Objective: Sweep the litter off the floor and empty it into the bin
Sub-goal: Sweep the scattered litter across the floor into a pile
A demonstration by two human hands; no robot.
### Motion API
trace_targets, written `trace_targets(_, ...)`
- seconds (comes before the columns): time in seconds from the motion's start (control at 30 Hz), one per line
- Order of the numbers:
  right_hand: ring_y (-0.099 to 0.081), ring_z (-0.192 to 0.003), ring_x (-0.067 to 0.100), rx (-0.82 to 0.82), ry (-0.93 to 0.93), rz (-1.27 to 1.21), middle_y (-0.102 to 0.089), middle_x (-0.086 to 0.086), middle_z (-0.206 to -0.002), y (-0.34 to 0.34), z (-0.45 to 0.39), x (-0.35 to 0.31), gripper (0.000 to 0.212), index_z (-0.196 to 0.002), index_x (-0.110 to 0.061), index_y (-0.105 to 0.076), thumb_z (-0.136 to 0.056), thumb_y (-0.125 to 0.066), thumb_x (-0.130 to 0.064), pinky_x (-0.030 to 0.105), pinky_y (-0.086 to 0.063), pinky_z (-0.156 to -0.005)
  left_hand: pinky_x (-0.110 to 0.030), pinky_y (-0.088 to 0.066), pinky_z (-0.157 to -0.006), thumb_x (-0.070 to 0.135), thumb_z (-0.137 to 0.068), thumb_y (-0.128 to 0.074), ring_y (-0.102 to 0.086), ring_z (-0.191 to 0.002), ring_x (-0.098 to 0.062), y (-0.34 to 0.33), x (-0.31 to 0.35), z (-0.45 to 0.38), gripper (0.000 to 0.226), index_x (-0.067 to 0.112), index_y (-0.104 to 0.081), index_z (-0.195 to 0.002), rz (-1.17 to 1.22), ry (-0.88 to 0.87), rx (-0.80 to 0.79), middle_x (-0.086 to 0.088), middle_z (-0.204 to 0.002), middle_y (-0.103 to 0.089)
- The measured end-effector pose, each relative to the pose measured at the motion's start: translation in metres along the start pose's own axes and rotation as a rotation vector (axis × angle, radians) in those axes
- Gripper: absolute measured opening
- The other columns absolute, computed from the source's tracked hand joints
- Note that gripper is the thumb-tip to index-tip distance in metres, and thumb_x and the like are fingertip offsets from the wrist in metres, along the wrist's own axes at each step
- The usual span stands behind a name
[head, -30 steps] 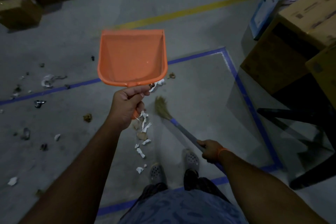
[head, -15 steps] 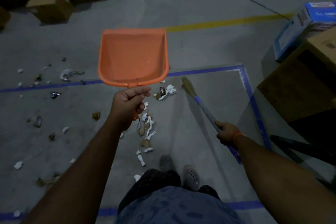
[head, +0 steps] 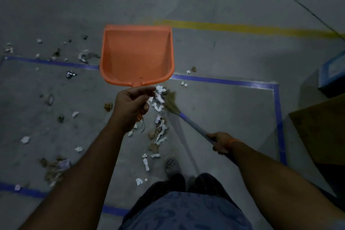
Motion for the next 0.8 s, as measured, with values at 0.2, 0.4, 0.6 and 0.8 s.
trace_targets(0.2, -0.059, -0.067, 0.018, 0.019, 0.138, 0.111, -0.063, 0.009, -0.112, 0.053, -0.011, -0.007, 0.075, -0.148, -0.033, -0.041, -0.085, -0.055, 0.004, 0.024, -0.045, -0.057, -0.018, -0.038, -0.041, -0.013, -0.094, -0.047, -0.05, -0.044, -0.009, -0.002, 0.02, -0.028, 0.032, 0.003, -0.072, -0.107, 0.098, 0.001, 0.103, -0.004, -0.083, -0.073)
trace_targets(0.4, -0.068, -0.085, 0.027, 0.115, 0.144, 0.145, -0.062, 0.011, -0.125, 0.139, -0.034, 0.022, 0.076, -0.148, -0.034, -0.041, -0.084, -0.061, 0.001, 0.03, -0.051, -0.067, -0.018, -0.037, -0.042, -0.012, -0.094, -0.048, -0.05, -0.045, -0.01, -0.04, 0.031, -0.072, 0.032, 0.005, -0.073, -0.105, 0.118, -0.011, 0.156, -0.007, -0.086, -0.072)
trace_targets(0.6, -0.068, -0.08, 0.028, 0.216, 0.048, 0.11, -0.061, 0.014, -0.127, 0.232, -0.057, 0.065, 0.075, -0.149, -0.034, -0.038, -0.086, -0.063, -0.003, 0.038, -0.058, -0.071, -0.019, -0.039, -0.043, -0.012, -0.094, -0.049, -0.051, -0.047, -0.011, -0.091, 0.043, -0.109, 0.032, 0.005, -0.073, -0.106, 0.154, -0.023, 0.23, -0.013, -0.091, -0.071)
trace_targets(0.8, -0.063, -0.064, 0.023, 0.197, -0.036, 0.055, -0.058, 0.01, -0.11, 0.292, -0.086, 0.082, 0.071, -0.149, -0.026, -0.039, -0.086, -0.062, 0.0, 0.026, -0.049, -0.047, -0.018, -0.037, -0.041, -0.012, -0.094, -0.048, -0.051, -0.046, -0.009, -0.129, 0.056, -0.127, 0.032, 0.006, -0.073, -0.105, 0.159, -0.015, 0.309, -0.01, -0.089, -0.072)
Point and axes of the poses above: each hand's wrist, its own z-axis away from the middle knuckle, its own y-axis out of the back of the hand, x = y × z, the point moved 3 cm from there along -z, towards the middle knuckle
